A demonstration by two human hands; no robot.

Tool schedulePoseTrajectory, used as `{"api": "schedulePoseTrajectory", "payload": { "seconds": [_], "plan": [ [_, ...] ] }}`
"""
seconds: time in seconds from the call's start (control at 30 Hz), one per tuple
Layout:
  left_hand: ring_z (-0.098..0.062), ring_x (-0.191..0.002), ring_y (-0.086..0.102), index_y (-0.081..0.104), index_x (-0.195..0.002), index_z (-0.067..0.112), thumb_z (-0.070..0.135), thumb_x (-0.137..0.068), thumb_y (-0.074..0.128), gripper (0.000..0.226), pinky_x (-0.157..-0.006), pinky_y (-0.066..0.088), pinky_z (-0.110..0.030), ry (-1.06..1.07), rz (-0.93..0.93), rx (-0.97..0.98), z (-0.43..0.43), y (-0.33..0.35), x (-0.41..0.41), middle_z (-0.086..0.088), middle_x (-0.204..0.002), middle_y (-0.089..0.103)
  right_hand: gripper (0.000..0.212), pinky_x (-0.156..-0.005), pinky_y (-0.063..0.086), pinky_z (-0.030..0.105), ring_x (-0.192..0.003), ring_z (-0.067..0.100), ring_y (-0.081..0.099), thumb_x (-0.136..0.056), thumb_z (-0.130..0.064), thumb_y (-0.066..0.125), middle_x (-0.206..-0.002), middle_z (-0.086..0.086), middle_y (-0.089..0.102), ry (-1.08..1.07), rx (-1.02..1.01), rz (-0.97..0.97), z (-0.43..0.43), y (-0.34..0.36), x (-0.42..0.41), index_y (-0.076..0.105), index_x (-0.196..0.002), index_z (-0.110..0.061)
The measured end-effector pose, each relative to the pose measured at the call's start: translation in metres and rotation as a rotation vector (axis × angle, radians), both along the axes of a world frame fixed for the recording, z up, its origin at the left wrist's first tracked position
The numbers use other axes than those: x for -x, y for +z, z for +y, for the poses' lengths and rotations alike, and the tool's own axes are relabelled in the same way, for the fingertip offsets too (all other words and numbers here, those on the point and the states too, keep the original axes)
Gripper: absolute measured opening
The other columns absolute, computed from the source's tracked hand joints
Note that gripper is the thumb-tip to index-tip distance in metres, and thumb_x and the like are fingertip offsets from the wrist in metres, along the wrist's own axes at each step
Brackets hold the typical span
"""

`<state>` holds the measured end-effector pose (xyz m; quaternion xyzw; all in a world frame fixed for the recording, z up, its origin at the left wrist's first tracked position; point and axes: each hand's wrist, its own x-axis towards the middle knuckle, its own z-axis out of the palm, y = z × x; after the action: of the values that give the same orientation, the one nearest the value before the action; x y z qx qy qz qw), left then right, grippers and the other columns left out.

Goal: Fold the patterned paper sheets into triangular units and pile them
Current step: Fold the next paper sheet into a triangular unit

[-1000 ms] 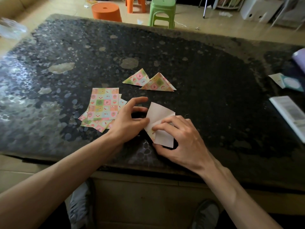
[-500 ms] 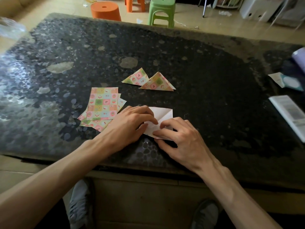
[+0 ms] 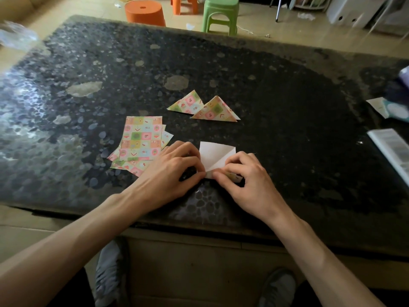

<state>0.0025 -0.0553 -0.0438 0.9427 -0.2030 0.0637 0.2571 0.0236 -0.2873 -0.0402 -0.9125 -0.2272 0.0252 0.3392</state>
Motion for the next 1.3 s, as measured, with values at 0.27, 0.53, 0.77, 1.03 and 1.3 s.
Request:
{"api": "schedulePoseTrajectory", "payload": {
  "seconds": [0.27,0.53,0.77,1.03,1.3],
  "plan": [
    [-0.005,-0.104,0.050,0.074,-0.092,0.041,0.054,-0.087,0.065,0.016,-0.089,0.031,-0.023,0.113,0.164,0.043,0.000,0.004,-0.006,0.018,-0.107,0.051,0.019,-0.065,0.043,0.011,-0.085,0.001,0.059,-0.094,-0.048,0.068,-0.083,-0.016,0.064,-0.149,-0.067,0.086,-0.007,0.012,-0.008,0.077,-0.091,-0.031],
    [-0.006,-0.102,0.050,0.074,-0.091,0.037,0.059,-0.090,0.059,0.026,-0.092,0.035,-0.032,0.197,0.165,0.020,-0.005,0.003,-0.008,0.018,-0.105,0.053,0.015,-0.055,0.037,0.011,-0.074,-0.002,0.058,-0.095,-0.047,0.069,-0.073,-0.020,0.059,-0.240,0.039,0.081,0.000,0.009,-0.006,0.074,-0.095,-0.033],
    [-0.008,-0.102,0.049,0.069,-0.089,0.034,0.056,-0.089,0.063,0.023,-0.095,0.035,-0.033,0.193,0.127,-0.032,-0.005,0.000,-0.006,0.015,-0.107,0.050,0.015,-0.059,0.038,0.020,-0.065,0.005,0.056,-0.093,-0.045,0.072,-0.073,-0.014,0.060,-0.273,0.099,0.109,0.005,0.010,-0.009,0.070,-0.095,-0.030],
    [-0.008,-0.102,0.048,0.069,-0.090,0.033,0.054,-0.090,0.064,0.021,-0.089,0.026,-0.028,0.204,0.099,-0.060,-0.007,0.000,-0.006,0.015,-0.107,0.050,0.018,-0.055,0.034,0.021,-0.063,0.004,0.055,-0.094,-0.048,0.070,-0.070,-0.014,0.058,-0.311,0.146,0.123,0.011,0.011,-0.011,0.065,-0.089,-0.031],
    [-0.008,-0.104,0.047,0.068,-0.092,0.034,0.054,-0.089,0.065,0.020,-0.091,0.026,-0.028,0.195,0.111,-0.069,-0.007,0.000,-0.005,0.014,-0.109,0.050,0.018,-0.056,0.036,0.021,-0.067,0.002,0.056,-0.094,-0.049,0.069,-0.070,-0.015,0.056,-0.331,0.179,0.128,0.015,0.010,-0.012,0.063,-0.091,-0.032]
  ]
}}
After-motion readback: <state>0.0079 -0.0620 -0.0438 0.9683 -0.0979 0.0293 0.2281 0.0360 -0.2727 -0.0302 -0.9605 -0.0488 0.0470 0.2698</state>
